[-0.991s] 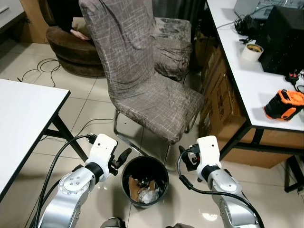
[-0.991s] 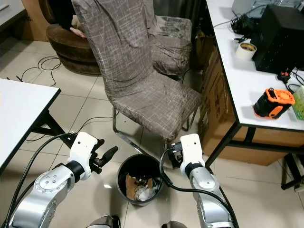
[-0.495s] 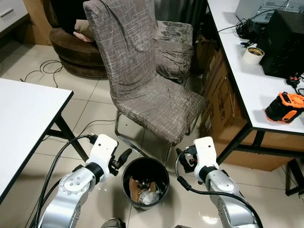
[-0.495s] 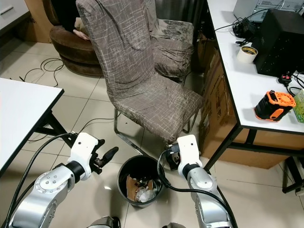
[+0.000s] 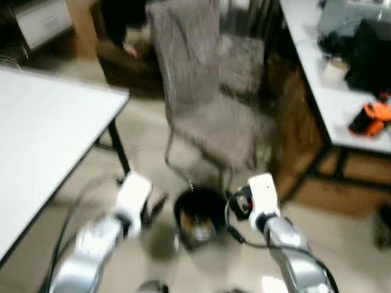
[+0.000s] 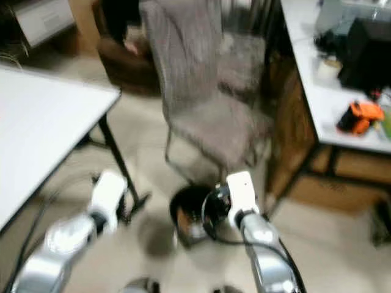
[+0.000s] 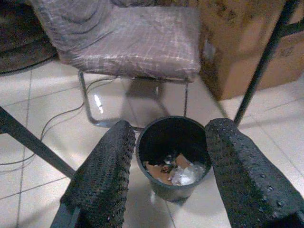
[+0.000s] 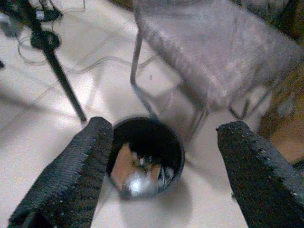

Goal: Picking trash to rubbish bin

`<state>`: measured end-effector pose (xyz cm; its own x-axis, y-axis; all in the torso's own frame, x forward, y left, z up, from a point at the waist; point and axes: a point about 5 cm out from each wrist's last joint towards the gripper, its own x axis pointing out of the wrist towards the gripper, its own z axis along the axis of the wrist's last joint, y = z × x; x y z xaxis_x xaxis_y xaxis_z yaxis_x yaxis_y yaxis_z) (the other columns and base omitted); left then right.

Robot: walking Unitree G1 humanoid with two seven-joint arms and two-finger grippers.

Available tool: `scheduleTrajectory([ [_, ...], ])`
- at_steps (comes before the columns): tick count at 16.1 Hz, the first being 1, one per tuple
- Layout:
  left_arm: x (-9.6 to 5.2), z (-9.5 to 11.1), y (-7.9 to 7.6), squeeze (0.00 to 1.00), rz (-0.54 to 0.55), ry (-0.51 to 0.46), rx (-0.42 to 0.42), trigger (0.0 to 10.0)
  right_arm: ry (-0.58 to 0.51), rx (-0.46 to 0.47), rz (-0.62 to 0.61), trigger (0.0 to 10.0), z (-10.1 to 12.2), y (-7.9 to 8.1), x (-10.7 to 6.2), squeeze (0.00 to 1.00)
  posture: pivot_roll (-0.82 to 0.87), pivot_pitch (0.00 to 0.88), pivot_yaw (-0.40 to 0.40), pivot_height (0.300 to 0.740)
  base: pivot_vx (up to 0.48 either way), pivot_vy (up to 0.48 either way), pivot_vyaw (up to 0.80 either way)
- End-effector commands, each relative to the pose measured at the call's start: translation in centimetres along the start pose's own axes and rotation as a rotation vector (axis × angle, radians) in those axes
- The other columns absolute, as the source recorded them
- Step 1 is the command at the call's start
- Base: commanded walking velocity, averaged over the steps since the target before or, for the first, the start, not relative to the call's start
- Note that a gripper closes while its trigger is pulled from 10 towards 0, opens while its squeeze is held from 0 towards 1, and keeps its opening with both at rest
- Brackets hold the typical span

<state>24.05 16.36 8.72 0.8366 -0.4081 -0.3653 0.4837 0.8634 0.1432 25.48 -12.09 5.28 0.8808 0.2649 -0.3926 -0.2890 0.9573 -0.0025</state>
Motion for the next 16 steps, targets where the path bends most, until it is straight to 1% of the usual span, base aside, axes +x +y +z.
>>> scheduleTrajectory([
  [1, 0.0, 0.2, -0.2, 0.00, -0.010, -0.009, 0.008, 10.0, -0.012, -0.004, -0.012, 10.0, 0.3, -0.3, 0.0, 0.00, -0.01, 0.063, -0.039, 0.740, -0.274, 0.000, 0.00],
  [7, 0.1, 0.4, -0.1, 0.00, -0.020, -0.014, 0.021, 10.0, -0.033, 0.006, -0.016, 10.0, 0.5, -0.2, 0.0, 0.00, -0.01, 0.043, -0.033, 0.740, -0.273, 0.000, 0.00],
  [14, -0.3, 1.7, 0.4, 0.00, -0.007, -0.050, 0.030, 10.0, -0.153, 0.006, 0.052, 10.0, 3.2, 0.9, 0.0, 0.00, 0.00, 0.045, -0.035, 0.740, -0.275, 0.000, 0.00],
  [16, -0.3, 1.8, 0.4, 0.00, -0.005, -0.053, 0.029, 10.0, -0.162, 0.003, 0.059, 10.0, 3.5, 0.9, 0.0, 0.00, 0.00, 0.044, -0.037, 0.740, -0.274, 0.000, 0.00],
])
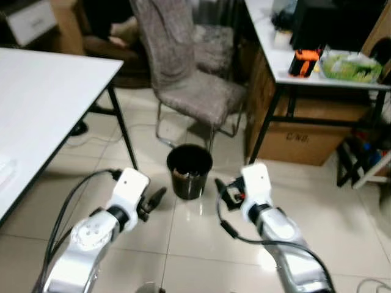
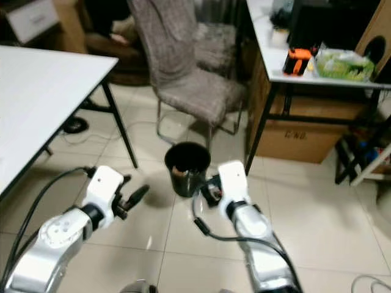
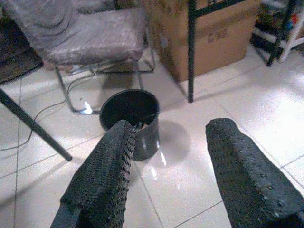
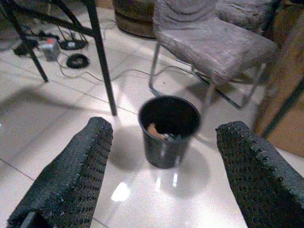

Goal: Picking trash to rubbish bin

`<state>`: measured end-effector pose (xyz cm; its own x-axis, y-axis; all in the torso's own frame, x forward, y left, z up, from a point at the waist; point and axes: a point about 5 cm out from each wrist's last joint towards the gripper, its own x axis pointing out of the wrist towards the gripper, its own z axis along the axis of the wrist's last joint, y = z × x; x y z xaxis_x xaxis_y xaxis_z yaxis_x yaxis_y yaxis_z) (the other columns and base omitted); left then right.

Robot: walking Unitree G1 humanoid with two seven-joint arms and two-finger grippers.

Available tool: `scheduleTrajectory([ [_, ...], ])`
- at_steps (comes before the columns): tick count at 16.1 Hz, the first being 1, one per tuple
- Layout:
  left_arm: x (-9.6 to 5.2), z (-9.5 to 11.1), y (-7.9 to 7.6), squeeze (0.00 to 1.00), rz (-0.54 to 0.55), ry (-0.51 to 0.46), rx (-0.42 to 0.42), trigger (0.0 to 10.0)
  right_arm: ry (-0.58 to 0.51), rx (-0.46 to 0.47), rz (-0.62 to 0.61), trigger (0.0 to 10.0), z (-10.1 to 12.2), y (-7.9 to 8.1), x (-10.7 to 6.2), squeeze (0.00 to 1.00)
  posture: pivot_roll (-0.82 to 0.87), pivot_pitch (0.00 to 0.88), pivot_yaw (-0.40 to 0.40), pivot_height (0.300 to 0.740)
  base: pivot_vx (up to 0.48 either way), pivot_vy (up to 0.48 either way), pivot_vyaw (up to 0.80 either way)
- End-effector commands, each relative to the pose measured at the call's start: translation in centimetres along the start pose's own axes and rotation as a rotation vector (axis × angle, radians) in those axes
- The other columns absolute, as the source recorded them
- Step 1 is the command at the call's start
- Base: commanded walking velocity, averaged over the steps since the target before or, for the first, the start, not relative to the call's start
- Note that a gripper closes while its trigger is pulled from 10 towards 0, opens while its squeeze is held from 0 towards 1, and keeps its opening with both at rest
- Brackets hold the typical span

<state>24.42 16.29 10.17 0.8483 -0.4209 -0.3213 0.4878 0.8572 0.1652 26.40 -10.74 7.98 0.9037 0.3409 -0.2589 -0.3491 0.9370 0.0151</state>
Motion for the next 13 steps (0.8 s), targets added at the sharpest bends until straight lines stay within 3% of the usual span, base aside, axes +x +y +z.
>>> scheduleTrajectory([
  [1, -0.1, 0.4, 0.1, 0.00, -0.006, -0.006, 0.005, 10.0, -0.023, 0.005, -0.005, 10.0, 0.7, -0.1, 0.0, 0.00, 0.00, 0.044, -0.039, 0.740, -0.274, 0.000, 0.00],
  [13, -0.9, 0.5, 0.5, 0.00, 0.034, -0.005, -0.008, 10.0, -0.045, -0.018, 0.084, 10.0, 1.4, 0.9, 0.4, 0.00, 0.02, 0.046, -0.055, 0.740, -0.274, 0.000, 0.00],
])
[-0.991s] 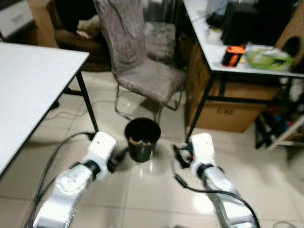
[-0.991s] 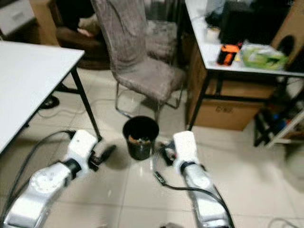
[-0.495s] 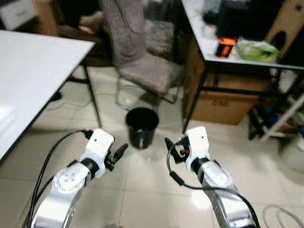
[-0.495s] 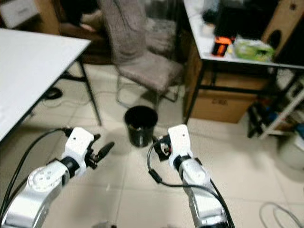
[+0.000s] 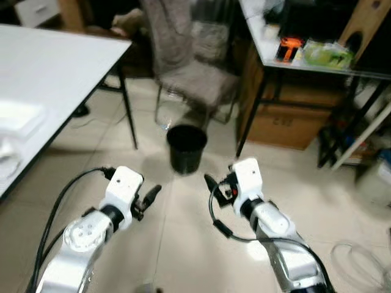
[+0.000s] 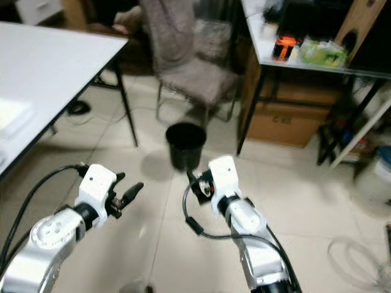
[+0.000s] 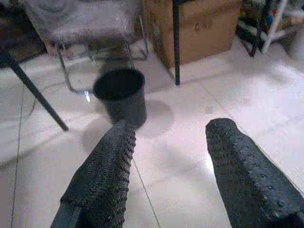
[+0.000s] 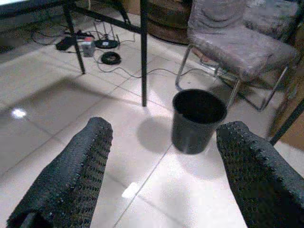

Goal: Picking trash to rubbish bin

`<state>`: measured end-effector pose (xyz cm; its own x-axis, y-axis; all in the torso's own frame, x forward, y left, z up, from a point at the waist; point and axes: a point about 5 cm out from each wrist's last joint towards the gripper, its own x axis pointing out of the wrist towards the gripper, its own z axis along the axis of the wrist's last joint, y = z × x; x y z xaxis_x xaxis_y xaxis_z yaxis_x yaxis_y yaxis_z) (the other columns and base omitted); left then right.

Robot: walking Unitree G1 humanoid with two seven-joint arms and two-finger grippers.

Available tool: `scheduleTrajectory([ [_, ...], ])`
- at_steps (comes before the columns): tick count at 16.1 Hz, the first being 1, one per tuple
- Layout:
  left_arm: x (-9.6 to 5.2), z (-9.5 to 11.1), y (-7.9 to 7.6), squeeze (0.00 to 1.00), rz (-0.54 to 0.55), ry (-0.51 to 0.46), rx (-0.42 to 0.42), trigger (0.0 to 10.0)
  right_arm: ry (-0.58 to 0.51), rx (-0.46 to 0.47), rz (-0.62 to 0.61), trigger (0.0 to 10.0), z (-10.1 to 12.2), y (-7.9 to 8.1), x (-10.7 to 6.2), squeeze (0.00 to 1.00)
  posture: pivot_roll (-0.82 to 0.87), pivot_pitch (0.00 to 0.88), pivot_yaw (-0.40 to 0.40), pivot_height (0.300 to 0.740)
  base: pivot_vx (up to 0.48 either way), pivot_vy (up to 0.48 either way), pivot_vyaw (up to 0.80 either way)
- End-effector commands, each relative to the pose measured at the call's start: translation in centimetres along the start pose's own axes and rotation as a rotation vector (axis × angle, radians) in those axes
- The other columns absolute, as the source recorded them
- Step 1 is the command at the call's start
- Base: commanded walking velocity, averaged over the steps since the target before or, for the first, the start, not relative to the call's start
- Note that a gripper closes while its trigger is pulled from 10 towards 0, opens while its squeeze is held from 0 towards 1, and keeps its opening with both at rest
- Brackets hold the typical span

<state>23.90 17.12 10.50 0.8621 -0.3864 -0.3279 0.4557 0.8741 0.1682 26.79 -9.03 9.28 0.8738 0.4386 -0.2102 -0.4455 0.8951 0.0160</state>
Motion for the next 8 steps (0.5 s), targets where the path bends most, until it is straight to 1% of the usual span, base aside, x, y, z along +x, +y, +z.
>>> scheduleTrajectory([
  [1, 0.0, 0.6, -0.1, 0.00, 0.000, -0.020, -0.001, 10.0, 0.004, 0.004, -0.017, 10.0, -0.1, -0.6, -0.3, 0.00, 0.02, 0.046, -0.055, 0.740, -0.274, 0.000, 0.00],
  [4, 0.1, 0.7, -0.1, 0.00, 0.002, -0.022, -0.004, 10.0, 0.005, 0.004, -0.016, 10.0, -0.1, -0.6, -0.3, 0.00, 0.01, 0.047, -0.052, 0.740, -0.274, 0.000, 0.00],
  [5, 0.1, 1.0, 0.1, 0.00, 0.024, -0.046, 0.000, 10.0, 0.005, 0.001, -0.015, 10.0, -0.1, -0.6, -0.3, 0.00, 0.01, 0.047, -0.052, 0.740, -0.270, 0.000, 0.00],
  [6, 0.1, 1.8, 0.7, 0.00, 0.078, -0.094, 0.006, 10.0, 0.001, -0.012, -0.003, 10.0, 0.0, -0.6, -0.3, 0.00, 0.01, 0.047, -0.053, 0.740, 0.000, 0.000, 0.00],
  [8, 0.1, 3.2, 2.2, 0.00, 0.229, -0.173, -0.018, 10.0, -0.024, -0.045, 0.020, 10.0, 0.6, -0.4, -0.2, 0.00, 0.01, 0.048, -0.055, 0.740, 0.000, 0.000, 0.70],
])
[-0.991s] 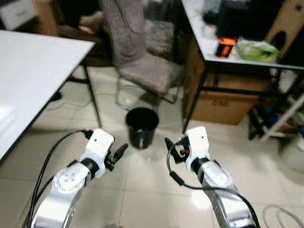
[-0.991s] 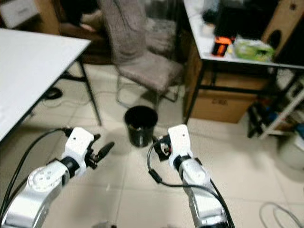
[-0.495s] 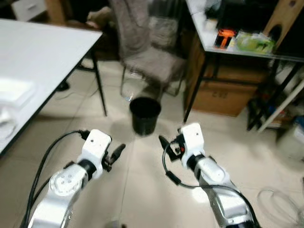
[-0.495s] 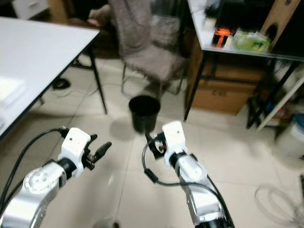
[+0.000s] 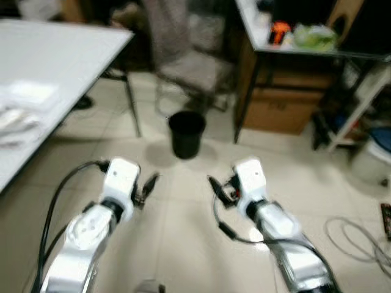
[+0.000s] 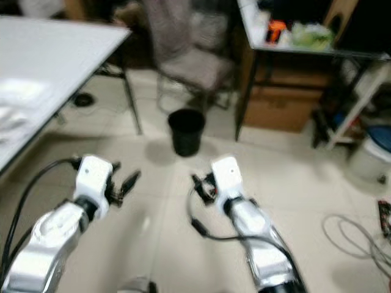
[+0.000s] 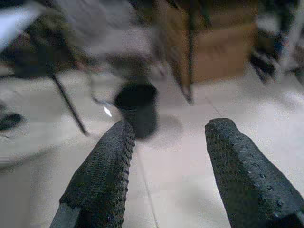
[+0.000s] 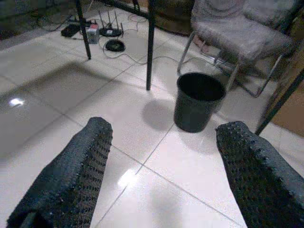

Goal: Picking trash to rubbish bin

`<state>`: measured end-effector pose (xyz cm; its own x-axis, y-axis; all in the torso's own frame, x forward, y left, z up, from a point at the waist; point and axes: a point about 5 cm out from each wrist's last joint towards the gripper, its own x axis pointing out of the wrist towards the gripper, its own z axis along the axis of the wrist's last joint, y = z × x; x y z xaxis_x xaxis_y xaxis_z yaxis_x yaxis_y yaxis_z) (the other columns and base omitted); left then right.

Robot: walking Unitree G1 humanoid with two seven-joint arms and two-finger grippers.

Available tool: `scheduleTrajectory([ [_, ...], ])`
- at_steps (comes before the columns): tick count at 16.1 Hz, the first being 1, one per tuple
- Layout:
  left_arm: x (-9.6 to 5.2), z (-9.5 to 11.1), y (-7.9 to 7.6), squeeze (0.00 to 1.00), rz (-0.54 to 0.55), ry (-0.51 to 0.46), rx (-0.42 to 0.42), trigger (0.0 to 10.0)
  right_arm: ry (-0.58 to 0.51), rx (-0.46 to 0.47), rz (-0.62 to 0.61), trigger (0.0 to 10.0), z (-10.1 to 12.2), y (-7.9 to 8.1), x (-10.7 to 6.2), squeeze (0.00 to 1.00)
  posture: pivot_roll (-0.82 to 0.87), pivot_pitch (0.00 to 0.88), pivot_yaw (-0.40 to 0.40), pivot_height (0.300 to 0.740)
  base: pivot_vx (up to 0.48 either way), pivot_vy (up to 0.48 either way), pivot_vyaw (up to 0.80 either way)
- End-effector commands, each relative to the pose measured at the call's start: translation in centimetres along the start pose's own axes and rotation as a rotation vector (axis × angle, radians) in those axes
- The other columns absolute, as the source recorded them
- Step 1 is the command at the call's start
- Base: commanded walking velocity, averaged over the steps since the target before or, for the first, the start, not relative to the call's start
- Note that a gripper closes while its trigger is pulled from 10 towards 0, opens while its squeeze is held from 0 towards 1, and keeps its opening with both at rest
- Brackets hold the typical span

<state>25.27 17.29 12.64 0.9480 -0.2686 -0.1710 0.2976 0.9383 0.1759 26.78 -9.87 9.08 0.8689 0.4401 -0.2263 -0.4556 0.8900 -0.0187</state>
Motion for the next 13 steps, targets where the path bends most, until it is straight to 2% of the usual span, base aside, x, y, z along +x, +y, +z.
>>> scheduleTrajectory([
  [1, 0.0, 1.1, 1.2, 0.00, 0.075, -0.047, 0.015, 10.0, -0.046, -0.011, 0.019, 10.0, 0.9, 0.3, 0.1, 0.00, 0.01, 0.048, -0.055, 0.740, 0.000, 0.000, 0.80],
  [7, 0.3, 2.6, 1.8, 0.00, 0.150, -0.103, 0.040, 10.0, -0.113, -0.016, 0.043, 10.0, 2.4, 0.4, 0.7, 0.00, 0.02, 0.048, -0.062, 0.740, 0.000, 0.000, 0.80],
  [13, 0.2, 2.7, 2.4, 0.00, 0.191, -0.096, 0.066, 10.0, -0.137, -0.027, 0.049, 10.0, 3.0, 0.1, 0.9, 0.00, 0.03, 0.037, -0.074, 0.740, 0.259, 0.000, 0.80],
])
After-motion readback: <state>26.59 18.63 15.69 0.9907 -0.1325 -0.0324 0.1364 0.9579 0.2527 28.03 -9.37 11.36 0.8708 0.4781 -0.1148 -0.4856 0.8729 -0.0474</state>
